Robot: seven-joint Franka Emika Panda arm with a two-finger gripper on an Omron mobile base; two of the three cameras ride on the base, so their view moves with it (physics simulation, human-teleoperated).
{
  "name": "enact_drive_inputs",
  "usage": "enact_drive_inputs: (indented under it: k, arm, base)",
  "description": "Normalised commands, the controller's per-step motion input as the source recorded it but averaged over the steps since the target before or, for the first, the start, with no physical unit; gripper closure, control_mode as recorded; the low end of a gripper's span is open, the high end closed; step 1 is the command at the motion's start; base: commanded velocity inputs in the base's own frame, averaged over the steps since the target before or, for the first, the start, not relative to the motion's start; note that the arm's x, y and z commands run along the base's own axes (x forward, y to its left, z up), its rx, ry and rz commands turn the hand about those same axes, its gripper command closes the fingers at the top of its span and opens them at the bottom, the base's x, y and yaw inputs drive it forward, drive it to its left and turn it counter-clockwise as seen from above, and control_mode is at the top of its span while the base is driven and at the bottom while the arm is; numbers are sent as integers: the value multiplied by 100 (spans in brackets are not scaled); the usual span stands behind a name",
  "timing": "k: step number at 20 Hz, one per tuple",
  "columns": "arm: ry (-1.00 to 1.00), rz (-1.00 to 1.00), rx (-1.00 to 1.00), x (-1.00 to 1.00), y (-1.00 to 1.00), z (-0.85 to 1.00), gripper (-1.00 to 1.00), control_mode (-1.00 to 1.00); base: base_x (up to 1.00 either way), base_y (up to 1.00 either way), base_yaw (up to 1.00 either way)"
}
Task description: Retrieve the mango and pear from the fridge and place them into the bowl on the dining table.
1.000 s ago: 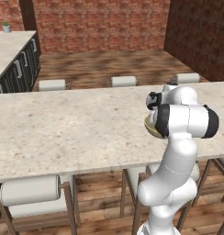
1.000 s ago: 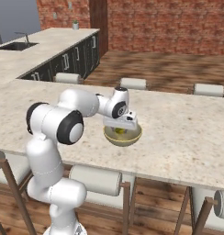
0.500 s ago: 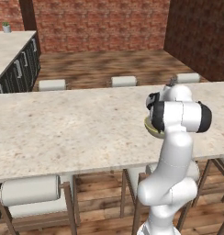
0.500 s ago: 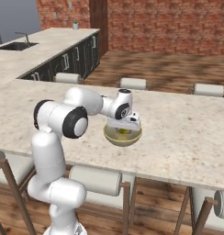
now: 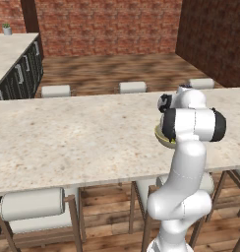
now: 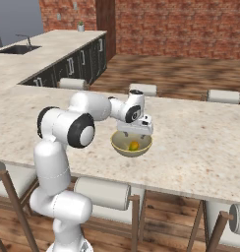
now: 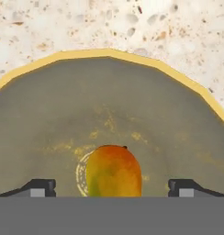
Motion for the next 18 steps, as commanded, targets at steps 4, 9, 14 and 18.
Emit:
enact_drive_inputs:
  k: [4,9,14,18]
  arm:
    - [-12,0,-4,-23,4,73,-100,-100]
    - [-21,0,-7,-64,13,88,-100,-100]
    - [-21,0,-11,-66,20,100,-100,-100]
    - [-15,0,-12,-86,29,89,-100,-100]
  base:
    - [0,0,0]
    - [0,0,0]
    - [0,0,0]
    - [0,0,0]
